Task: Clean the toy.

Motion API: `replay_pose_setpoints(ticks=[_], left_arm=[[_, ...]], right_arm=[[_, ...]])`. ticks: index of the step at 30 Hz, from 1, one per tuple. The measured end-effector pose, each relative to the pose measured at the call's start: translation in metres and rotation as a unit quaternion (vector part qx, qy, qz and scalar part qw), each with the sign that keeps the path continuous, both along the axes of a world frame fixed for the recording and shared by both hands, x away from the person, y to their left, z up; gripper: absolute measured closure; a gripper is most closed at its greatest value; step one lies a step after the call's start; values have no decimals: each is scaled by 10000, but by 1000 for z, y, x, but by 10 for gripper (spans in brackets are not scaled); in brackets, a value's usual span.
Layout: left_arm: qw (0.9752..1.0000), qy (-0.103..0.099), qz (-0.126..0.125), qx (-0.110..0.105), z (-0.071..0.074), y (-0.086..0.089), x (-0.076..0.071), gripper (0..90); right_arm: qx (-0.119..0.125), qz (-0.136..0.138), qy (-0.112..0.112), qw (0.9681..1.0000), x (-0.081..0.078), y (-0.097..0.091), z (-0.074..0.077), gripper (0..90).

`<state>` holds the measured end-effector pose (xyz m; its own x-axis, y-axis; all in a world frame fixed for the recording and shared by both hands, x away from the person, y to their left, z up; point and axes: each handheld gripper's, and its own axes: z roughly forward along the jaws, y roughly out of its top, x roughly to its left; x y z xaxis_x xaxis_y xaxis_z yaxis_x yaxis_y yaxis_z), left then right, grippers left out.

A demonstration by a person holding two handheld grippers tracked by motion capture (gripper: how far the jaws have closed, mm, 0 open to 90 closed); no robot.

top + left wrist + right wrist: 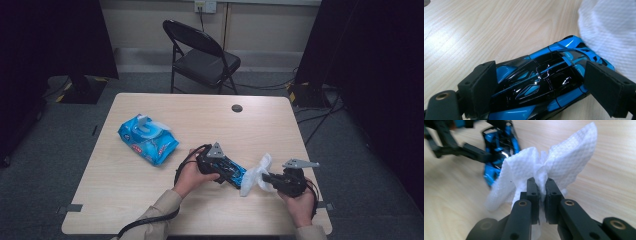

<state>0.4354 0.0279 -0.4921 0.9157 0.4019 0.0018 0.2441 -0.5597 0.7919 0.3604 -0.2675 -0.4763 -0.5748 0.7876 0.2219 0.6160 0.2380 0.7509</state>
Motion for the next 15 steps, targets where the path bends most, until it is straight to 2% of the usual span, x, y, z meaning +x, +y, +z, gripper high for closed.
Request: replay_pose_setpoints(ticks=[4,7,8,15], left_arm=[[10000,12,-15,3,0,-1,0,117],[10000,28,-16,37,1,-2,0,117],[10000,28,-10,27,1,-2,0,117],[10000,15,-2,-13,0,-1,-1,117]], right_arm=[[-187,-63,110,9997,7,5,-11,842],[-460,-11,123,9989,12,16,-18,839],[-486,-3,130,9987,13,19,-19,839],[-622,264,-64,9977,13,34,-21,838]])
